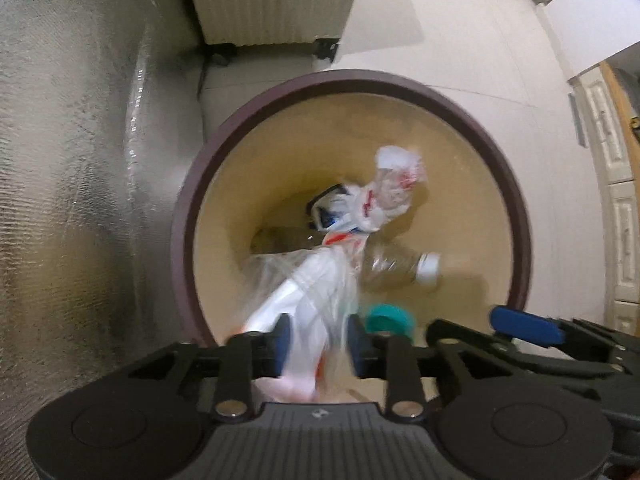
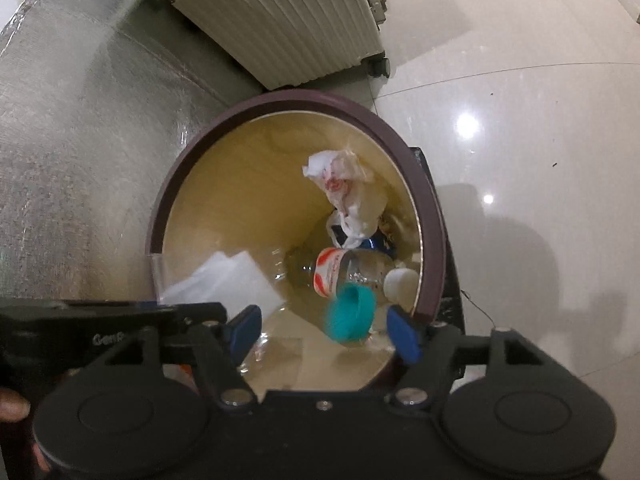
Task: Collect trash
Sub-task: 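Open the left tool to drop the zip bag while the right tool drops the cap, then lift both open tools away from the bin back toward the table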
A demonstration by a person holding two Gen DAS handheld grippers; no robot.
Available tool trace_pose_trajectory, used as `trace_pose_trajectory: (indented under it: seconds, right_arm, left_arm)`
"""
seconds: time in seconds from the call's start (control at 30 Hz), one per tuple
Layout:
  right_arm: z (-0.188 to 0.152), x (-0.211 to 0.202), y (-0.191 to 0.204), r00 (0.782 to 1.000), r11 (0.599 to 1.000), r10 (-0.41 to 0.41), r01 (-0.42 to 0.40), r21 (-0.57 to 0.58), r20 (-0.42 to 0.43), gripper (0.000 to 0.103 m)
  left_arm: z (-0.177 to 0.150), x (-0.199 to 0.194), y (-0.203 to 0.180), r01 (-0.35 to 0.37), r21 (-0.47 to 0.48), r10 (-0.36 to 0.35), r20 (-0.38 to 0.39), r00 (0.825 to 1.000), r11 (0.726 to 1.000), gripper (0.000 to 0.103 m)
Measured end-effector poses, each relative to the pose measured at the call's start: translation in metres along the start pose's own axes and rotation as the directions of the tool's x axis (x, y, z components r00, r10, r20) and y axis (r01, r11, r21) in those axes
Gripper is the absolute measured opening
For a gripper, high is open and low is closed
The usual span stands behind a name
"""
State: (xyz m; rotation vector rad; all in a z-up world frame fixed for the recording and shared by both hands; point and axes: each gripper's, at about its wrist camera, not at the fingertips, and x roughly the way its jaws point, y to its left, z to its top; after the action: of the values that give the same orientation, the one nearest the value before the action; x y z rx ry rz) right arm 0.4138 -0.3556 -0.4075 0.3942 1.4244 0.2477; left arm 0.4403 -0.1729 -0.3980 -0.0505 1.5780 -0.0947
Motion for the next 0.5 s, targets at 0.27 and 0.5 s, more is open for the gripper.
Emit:
trace_pose_trajectory:
  seconds: [0.27,0.5]
  right_arm:
    - [-0.005,-0.017,0.006,1.0,1.0,0.013,-0.013,-0.023,0.006,0.069]
    - [-0.006,-0.034,0.004,1.0,1.0,-0.009,0.01,-0.024,0.018,0.07]
  left_arm:
    - [-0.006,-0.013,0.001,-0.019,0.015,0.019,0.003,1.0,1.0,0.056]
    - [-0.011,-0.027,0.001,-0.021,-0.003,0.021,0.013,1.0,1.0,0.062]
